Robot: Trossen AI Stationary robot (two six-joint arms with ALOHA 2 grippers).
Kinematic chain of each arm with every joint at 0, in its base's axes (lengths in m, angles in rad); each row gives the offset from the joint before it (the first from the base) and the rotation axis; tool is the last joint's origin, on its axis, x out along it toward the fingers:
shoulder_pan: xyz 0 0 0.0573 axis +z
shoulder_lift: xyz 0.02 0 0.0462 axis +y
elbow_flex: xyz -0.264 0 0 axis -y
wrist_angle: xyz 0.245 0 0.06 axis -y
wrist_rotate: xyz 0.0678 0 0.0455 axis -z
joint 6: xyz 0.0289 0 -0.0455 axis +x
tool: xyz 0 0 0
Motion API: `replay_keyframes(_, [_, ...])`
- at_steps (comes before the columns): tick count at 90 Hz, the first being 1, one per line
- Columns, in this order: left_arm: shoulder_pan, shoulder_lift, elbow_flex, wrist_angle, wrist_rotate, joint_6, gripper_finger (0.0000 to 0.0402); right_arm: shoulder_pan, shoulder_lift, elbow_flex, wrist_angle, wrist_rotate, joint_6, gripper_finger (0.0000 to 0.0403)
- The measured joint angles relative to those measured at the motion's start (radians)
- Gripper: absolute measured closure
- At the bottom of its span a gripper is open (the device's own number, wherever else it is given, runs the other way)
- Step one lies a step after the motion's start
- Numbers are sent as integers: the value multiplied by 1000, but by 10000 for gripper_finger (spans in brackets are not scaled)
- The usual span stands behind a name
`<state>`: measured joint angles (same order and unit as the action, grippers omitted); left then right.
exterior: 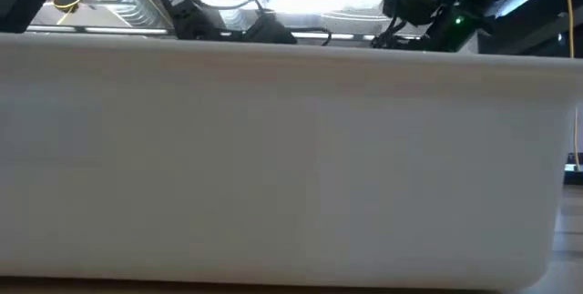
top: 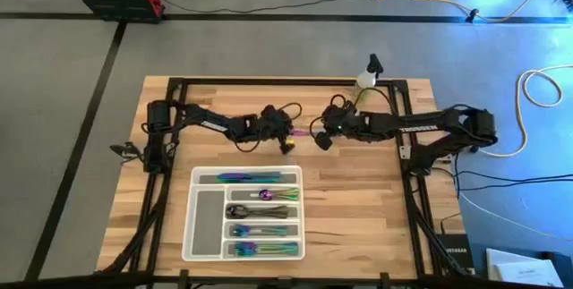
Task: Sort silverware
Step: Put the blue table knife into the white silverware tray
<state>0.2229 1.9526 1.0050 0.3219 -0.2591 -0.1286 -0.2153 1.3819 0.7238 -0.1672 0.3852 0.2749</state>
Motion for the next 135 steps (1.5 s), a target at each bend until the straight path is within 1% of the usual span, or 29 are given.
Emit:
replay_keyframes(9, [12,7,0,2,47,-4,402,4,-31,0,-19,26,-5,403])
replay_keyframes(25, [12,27,1,20,74,-1,402,9,-74,0,-21,33,-22,403])
replay_keyframes(46, [23,74,5,21,95,-25,402,9,-80,0,-28,34,-22,403])
replay_keyframes(64, [51,124,11,33,100,-113,402,9,-80,0,-54,34,-23,403])
replay_keyframes(84, [52,122,11,-39,99,-104,402,52,-80,0,-98,52,-23,403])
replay_keyframes(97, [40,106,5,-102,100,-71,402,110,-80,-1,-92,51,-51,403])
replay_keyframes(101, [36,94,0,-121,100,-60,402,130,-80,-22,-41,54,-85,403])
replay_keyframes(105, [31,88,-12,-125,100,-46,402,144,-86,-68,49,54,-144,403])
replay_keyframes(112, [26,65,-37,-128,106,-29,402,153,-101,-176,245,-2,-205,403])
replay_keyframes(121, [21,33,-76,-128,112,-23,402,149,-137,-335,546,-101,-229,403])
replay_keyframes(125, [21,19,-98,-132,119,-21,402,147,-144,-393,654,-125,-232,403])
replay_keyframes(130, [21,-4,-124,-129,133,-15,402,142,-149,-451,746,-132,-232,403])
replay_keyframes(135, [21,-21,-150,-131,148,1,402,139,-150,-482,798,-132,-220,403])
